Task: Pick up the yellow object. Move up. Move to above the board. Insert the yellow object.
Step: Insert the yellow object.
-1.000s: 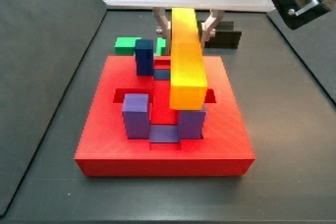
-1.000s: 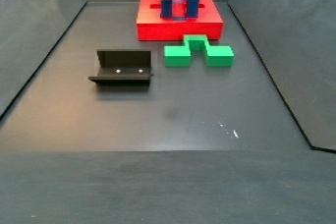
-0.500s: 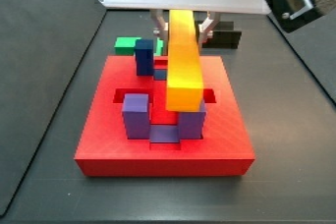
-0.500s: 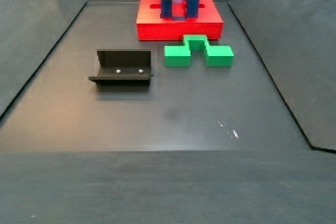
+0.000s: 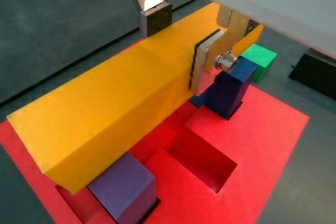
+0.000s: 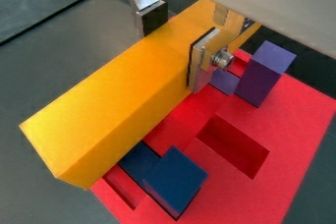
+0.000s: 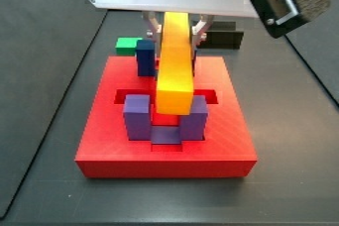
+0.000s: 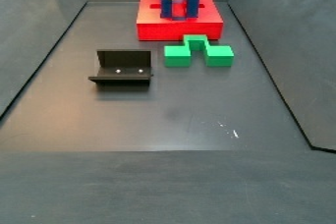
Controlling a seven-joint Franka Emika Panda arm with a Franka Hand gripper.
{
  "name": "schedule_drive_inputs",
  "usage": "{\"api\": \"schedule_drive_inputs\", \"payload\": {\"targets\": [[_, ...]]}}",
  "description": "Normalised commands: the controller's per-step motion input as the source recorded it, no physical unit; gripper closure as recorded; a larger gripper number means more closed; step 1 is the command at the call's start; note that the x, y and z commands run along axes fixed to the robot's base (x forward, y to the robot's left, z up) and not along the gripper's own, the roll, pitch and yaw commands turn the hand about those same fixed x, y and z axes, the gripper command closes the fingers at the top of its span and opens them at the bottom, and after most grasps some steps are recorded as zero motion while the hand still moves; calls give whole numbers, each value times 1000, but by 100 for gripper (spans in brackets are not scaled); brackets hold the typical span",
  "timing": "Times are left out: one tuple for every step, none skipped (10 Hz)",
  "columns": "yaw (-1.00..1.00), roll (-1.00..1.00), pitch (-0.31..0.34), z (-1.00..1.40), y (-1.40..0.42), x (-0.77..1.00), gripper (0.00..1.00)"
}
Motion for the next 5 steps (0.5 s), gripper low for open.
{"api": "schedule_drive_inputs", "payload": {"targets": [[0, -20, -23, 0, 0, -17, 100], [0, -20, -16, 0, 0, -54, 100], [0, -24, -19, 0, 0, -86, 100], [0, 0, -6, 0, 0, 0, 100], [0, 0, -10, -17, 0, -49, 100]]}}
